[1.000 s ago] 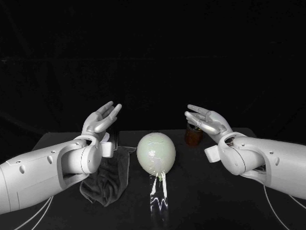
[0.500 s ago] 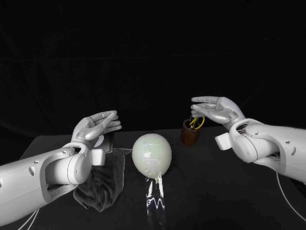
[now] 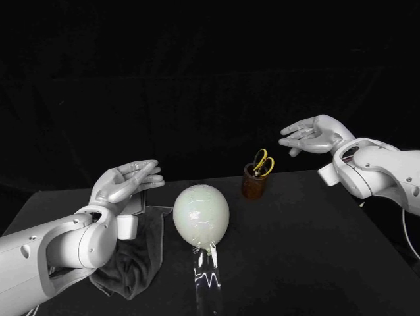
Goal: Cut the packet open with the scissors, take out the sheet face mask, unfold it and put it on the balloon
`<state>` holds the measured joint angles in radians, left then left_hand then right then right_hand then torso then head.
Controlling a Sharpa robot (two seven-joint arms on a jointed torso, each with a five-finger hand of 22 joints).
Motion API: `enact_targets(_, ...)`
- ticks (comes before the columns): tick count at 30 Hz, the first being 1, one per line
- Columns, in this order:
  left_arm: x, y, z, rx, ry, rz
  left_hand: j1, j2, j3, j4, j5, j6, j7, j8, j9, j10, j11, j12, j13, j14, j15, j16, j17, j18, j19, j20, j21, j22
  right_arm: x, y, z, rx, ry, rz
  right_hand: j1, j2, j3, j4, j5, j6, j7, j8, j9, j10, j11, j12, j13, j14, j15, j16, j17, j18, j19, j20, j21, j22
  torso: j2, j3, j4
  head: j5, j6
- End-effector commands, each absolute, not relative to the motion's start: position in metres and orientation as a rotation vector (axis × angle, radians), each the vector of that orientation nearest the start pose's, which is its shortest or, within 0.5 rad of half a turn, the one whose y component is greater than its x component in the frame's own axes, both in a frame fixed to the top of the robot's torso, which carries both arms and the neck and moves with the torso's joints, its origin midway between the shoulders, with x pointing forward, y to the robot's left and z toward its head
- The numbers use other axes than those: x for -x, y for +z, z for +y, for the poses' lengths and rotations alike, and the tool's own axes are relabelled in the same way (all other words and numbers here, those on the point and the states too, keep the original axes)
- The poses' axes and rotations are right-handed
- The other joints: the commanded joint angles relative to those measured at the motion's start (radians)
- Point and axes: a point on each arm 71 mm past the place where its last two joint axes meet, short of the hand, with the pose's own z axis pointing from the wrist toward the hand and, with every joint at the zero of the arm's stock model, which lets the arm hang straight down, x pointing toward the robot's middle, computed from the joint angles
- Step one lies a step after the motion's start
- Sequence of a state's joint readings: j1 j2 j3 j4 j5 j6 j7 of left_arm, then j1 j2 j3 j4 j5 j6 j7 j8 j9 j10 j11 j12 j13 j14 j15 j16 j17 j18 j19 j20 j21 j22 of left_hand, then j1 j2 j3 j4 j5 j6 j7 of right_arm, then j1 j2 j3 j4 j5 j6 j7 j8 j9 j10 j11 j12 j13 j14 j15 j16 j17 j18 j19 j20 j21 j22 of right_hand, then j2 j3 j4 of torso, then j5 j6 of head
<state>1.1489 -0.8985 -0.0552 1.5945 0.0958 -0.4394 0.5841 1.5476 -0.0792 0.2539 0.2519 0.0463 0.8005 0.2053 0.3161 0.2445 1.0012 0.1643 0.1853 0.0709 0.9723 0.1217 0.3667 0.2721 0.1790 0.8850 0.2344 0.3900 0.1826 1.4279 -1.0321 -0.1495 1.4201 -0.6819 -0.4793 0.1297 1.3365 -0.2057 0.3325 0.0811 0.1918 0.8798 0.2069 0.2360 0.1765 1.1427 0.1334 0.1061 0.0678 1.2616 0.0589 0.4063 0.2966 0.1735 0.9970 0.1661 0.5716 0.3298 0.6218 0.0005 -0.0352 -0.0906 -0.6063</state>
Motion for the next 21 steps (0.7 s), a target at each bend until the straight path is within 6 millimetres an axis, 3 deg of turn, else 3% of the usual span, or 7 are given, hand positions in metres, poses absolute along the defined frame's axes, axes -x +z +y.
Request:
enact_targets(1,-0.467,-0.190,0.225,1.156,-1.556,1.220,-0.002,-0.009,0.008,0.003,0.004,0.009,0.011,-0.002,-0.002,0.008,0.000,-0.009,-0.003,0.006,-0.002,-0.001,0.002,0.003,0.002,-0.002,0.002,0.000,-0.516,-0.104,-0.343,-0.312,0.543,1.466,-0.025,-0.008,-0.020,0.028,-0.005,0.013,-0.003,0.003,-0.001,0.016,-0.003,-0.008,0.003,0.018,-0.003,0.017,0.029,0.008,0.009,-0.002,0.017,0.012,0.008,0.0023,0.0007,-0.008,0.002)
enact_targets(7,-0.466,-0.189,0.225,1.160,-1.562,1.221,-0.004,-0.011,0.009,0.006,0.004,0.009,0.012,-0.004,-0.004,0.009,0.001,-0.013,-0.004,0.006,-0.001,-0.002,0.004,0.003,0.001,-0.002,0.002,-0.001,-0.518,-0.104,-0.340,-0.234,0.421,1.476,-0.015,-0.003,-0.091,0.085,-0.017,0.013,-0.002,-0.002,-0.006,0.020,-0.003,-0.029,0.003,0.011,-0.002,0.027,0.084,0.006,0.000,-0.003,0.039,0.030,0.011,0.0034,0.0030,-0.016,0.005)
enact_targets(11,-0.465,-0.190,0.224,1.185,-1.568,1.223,-0.007,-0.013,0.010,0.010,0.004,0.008,0.012,-0.006,-0.006,0.009,0.002,-0.018,-0.005,0.006,-0.001,-0.004,0.005,0.003,0.001,-0.001,0.002,-0.001,-0.522,-0.106,-0.336,-0.224,0.384,1.501,-0.001,0.017,-0.211,0.167,-0.021,0.011,0.003,-0.006,-0.012,0.012,0.005,-0.040,0.002,-0.012,0.006,0.015,0.119,0.005,-0.022,0.004,0.041,0.035,0.013,0.0027,0.0036,-0.020,0.004)
enact_targets(12,-0.465,-0.190,0.224,1.193,-1.570,1.223,-0.008,-0.014,0.011,0.011,0.004,0.007,0.012,-0.007,-0.006,0.008,0.002,-0.020,-0.006,0.006,0.000,-0.004,0.006,0.003,0.001,-0.001,0.002,-0.001,-0.523,-0.106,-0.334,-0.224,0.377,1.508,-0.001,0.017,-0.211,0.167,-0.021,0.011,0.003,-0.006,-0.012,0.012,0.005,-0.040,0.002,-0.012,0.006,0.015,0.119,0.005,-0.022,0.004,0.041,0.035,0.014,0.0032,0.0037,-0.022,0.003)
enact_targets(13,-0.464,-0.190,0.224,1.197,-1.571,1.223,-0.009,-0.016,0.012,0.013,0.004,0.006,0.013,-0.010,-0.008,0.006,0.003,-0.025,-0.006,0.005,0.000,-0.005,0.007,0.003,0.000,-0.001,0.002,-0.002,-0.524,-0.107,-0.332,-0.225,0.372,1.513,0.026,0.028,-0.292,0.213,-0.024,0.003,0.014,-0.012,-0.016,-0.012,0.013,-0.041,-0.003,-0.051,0.016,-0.016,0.125,0.001,-0.051,0.015,0.025,0.029,0.015,0.0036,0.0038,-0.022,0.003)
enact_targets(16,-0.464,-0.190,0.225,1.207,-1.574,1.222,-0.009,-0.017,0.012,0.014,0.004,0.005,0.013,-0.011,-0.009,0.005,0.004,-0.028,-0.007,0.004,0.001,-0.006,0.008,0.003,0.000,-0.001,0.002,-0.002,-0.527,-0.109,-0.328,-0.233,0.368,1.527,0.020,0.045,-0.349,0.215,-0.024,0.004,0.012,-0.013,-0.019,-0.014,0.015,-0.040,-0.002,-0.049,0.021,-0.026,0.137,0.007,-0.056,0.018,0.022,0.027,0.016,0.0043,0.0050,-0.026,0.002)
enact_targets(21,-0.463,-0.190,0.225,1.224,-1.577,1.220,-0.013,-0.019,0.012,0.018,0.004,0.005,0.014,-0.013,-0.010,0.004,0.005,-0.033,-0.007,0.002,0.002,-0.009,0.009,0.002,-0.001,0.000,0.001,-0.003,-0.532,-0.113,-0.319,-0.244,0.380,1.540,0.000,0.063,-0.374,0.216,-0.021,0.010,0.010,-0.011,-0.020,-0.007,0.013,-0.037,-0.001,-0.044,0.019,-0.034,0.149,0.008,-0.055,0.020,0.022,0.027,0.015,0.0028,0.0044,-0.027,0.003)
